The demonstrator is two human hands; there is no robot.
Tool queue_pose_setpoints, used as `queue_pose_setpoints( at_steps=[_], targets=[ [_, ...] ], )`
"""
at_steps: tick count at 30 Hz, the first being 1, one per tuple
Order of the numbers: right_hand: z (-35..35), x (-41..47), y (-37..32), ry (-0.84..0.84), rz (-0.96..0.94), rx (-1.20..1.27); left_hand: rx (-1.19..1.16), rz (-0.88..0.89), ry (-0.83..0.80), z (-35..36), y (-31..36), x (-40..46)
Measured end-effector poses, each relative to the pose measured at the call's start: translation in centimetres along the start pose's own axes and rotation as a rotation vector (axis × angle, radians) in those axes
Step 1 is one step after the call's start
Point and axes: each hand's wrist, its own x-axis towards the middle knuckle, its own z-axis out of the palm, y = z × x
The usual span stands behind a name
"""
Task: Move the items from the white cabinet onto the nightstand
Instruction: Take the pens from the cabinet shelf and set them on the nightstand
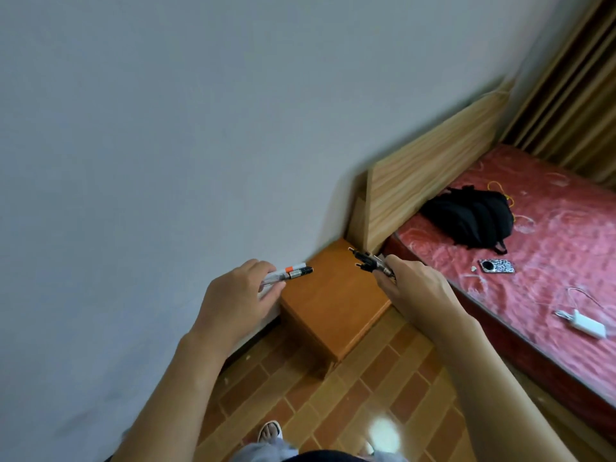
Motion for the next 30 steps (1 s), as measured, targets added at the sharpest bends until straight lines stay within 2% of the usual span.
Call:
queue_pose_setpoints(
  at_steps=[6, 13, 24, 30],
  targets=[
    [1.5, 2.7, 0.8, -0.041, 0.144, 0.004, -0.063, 0.103, -0.109, 3.3, -2.5, 6.6],
    [3.1, 6.0, 5.7, -0.08, 0.255, -0.004, -0.112, 0.185, -0.247, 9.3, -1.6, 13.1],
    [8.0, 16.5, 18.2, -0.148, 0.243, 0.063, -0.034, 0.235, -0.387, 18.6, 2.2, 25.4],
    [12.4, 21.2, 22.2, -0.228, 0.236, 0.097, -0.063, 0.262, -0.484, 24.9, 1.4, 29.4]
  ],
)
